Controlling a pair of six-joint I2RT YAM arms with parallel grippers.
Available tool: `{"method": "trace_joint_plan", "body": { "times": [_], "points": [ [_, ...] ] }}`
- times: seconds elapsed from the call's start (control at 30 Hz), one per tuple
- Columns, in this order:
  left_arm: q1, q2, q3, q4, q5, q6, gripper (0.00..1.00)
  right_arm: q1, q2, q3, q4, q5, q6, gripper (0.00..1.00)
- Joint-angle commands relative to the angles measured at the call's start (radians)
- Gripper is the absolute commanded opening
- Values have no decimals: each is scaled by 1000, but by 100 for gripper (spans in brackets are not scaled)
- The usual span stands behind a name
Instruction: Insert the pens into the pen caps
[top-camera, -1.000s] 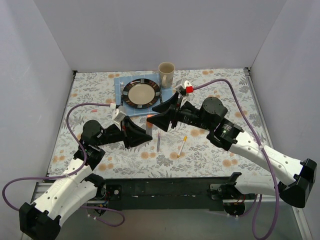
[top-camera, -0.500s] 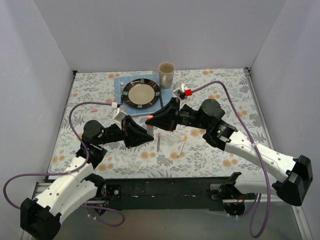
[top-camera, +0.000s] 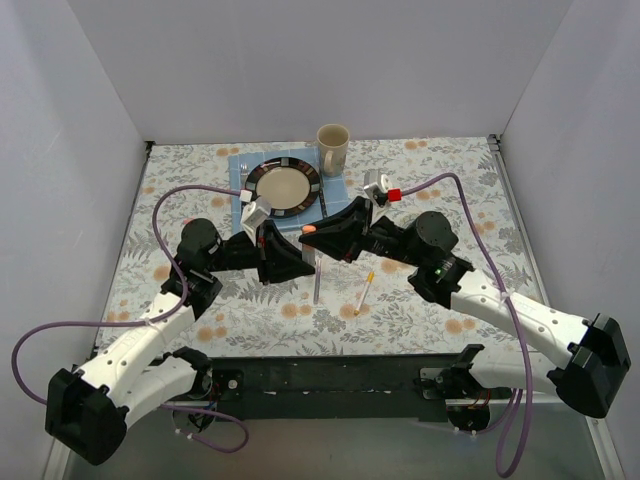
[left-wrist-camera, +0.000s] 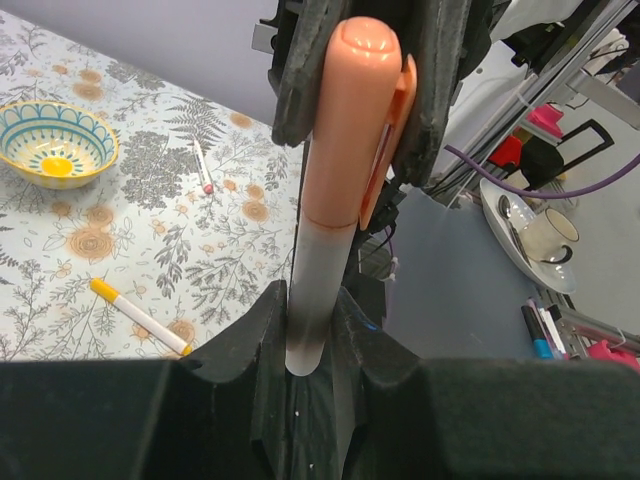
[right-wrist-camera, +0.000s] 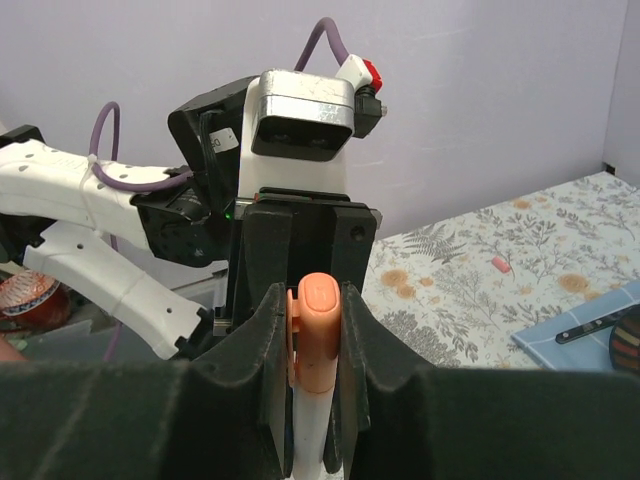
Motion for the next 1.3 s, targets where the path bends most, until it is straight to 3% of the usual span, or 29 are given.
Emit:
{"method": "trace_joint_plan", "body": {
  "times": [0.0, 0.33, 0.5, 0.63, 0.7, 0.73, 0.8, 0.83, 0.93, 1.03, 1.13, 1.2, 1.27],
  "points": [
    [42, -14, 172, 136, -252, 4, 0, 55, 56, -123, -255, -230, -20, 1],
    [89, -2, 221, 130, -241, 4, 0, 67, 127, -167, -255, -227, -35, 1],
    [220, 4, 183, 245, -161, -104, 0, 84, 145, -187, -217, -238, -3, 1],
    [220, 10, 154, 192, -131, -88, 0, 66, 92, -135, -209, -155, 70, 1],
    [220, -14, 130, 86, -134, -57, 0, 41, 72, -71, -254, -76, 90, 1],
    [221, -29, 90, 57, -140, -52, 0, 23, 46, -2, -309, -27, 106, 16],
    [220, -71, 50, -38, -155, -33, 0, 14, 16, 47, -349, 118, 106, 28],
    [220, -81, 27, -75, -183, -26, 0, 6, -16, 79, -366, 163, 107, 41],
    [220, -109, -47, -201, -227, -43, 0, 0, -80, 106, -412, 329, 80, 67],
    [220, -76, -94, -307, -301, -94, 0, -2, -158, 60, -464, 484, 49, 70],
    [188, 22, -130, -403, -448, -155, 0, -2, -203, -21, -596, 642, 77, 63],
    [146, 84, -134, -445, -558, -157, 0, -2, -214, -107, -685, 685, 139, 61],
    [85, 187, -138, -457, -656, -193, 0, -5, -202, -202, -723, 634, 211, 58]
  ]
}}
